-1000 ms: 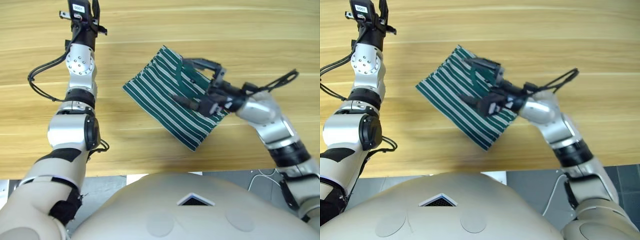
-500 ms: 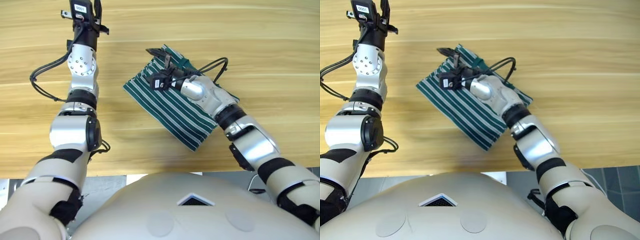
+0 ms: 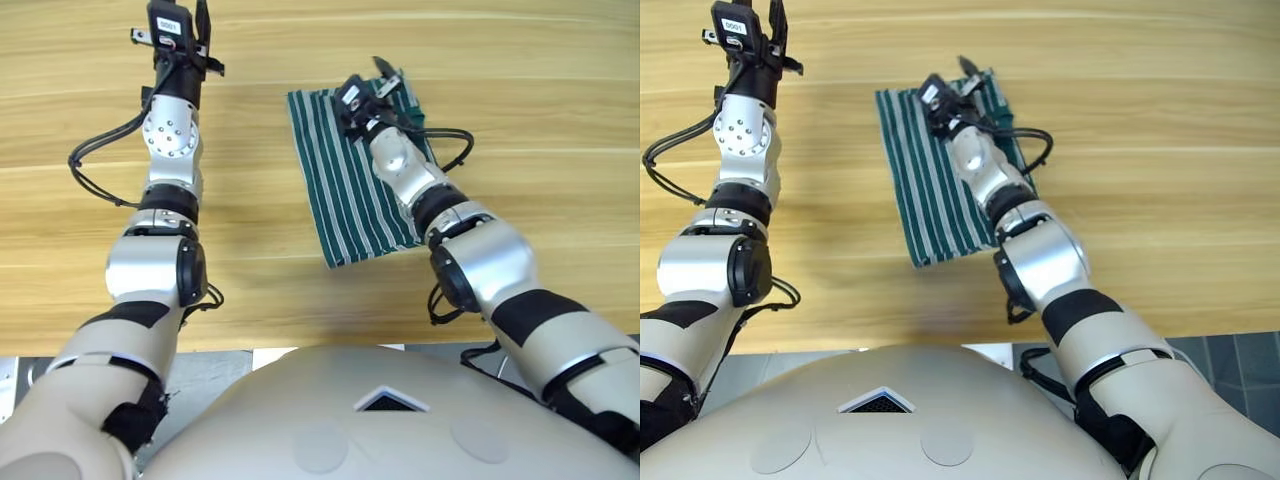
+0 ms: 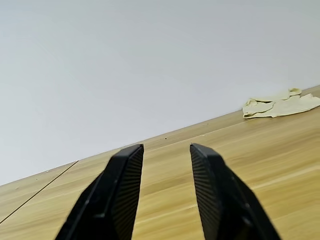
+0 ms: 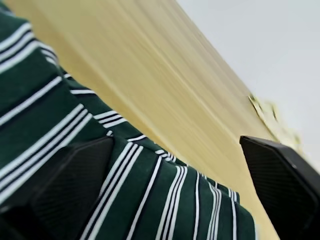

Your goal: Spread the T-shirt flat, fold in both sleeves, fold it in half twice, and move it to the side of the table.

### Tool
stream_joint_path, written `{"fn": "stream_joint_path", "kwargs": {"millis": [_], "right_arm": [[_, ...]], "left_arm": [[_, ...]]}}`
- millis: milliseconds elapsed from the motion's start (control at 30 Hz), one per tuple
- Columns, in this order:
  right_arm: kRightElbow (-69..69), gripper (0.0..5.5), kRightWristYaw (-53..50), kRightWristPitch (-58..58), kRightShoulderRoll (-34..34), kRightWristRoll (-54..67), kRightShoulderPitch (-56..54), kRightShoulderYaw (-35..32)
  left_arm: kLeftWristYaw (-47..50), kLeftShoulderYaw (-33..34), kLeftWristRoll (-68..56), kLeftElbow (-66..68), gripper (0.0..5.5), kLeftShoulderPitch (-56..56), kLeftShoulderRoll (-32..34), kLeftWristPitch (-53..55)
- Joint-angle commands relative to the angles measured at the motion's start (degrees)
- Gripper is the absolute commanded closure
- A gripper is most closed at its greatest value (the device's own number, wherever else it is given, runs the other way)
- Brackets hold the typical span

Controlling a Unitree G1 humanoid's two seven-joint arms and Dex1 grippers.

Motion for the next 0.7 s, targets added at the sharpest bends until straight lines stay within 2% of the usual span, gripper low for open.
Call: {"fn": "stream_joint_path", "kwargs": {"millis": [33,233,433,567,633,700], "right_arm": [[0.9,0.85,-2.0,2.3,0.0,2.6,-0.2,-3.4],[-0.4,0.85,-3.0,0.9,0.0,5.8,-1.3,-8.0],[-8.2,0.85,11.1,-15.3,-0.4,14.3,-1.0,-13.4],[-27.0,0.85,28.7,-22.6,-6.3,22.6,5.8,-14.1],[-41.5,0.85,39.1,-21.8,-12.0,24.8,12.8,-10.5],[-55.1,0.85,47.4,-22.6,-21.3,21.7,21.7,-6.6]], "left_arm": [[-0.1,-0.4,0.2,-0.7,3.77,0.9,-0.4,-0.6],[0.1,-0.7,0.5,-1.0,3.77,1.2,-0.6,-0.7],[-5.6,-1.8,-0.9,-5.4,3.77,3.2,-0.6,-8.1],[-20.8,-4.8,-10.4,-18.7,3.77,8.4,-0.2,-13.3],[-28.1,-8.3,-14.1,-27.5,3.77,12.4,1.3,-12.2],[-35.1,-13.1,-15.4,-36.6,3.77,17.6,4.8,-10.7]]}}
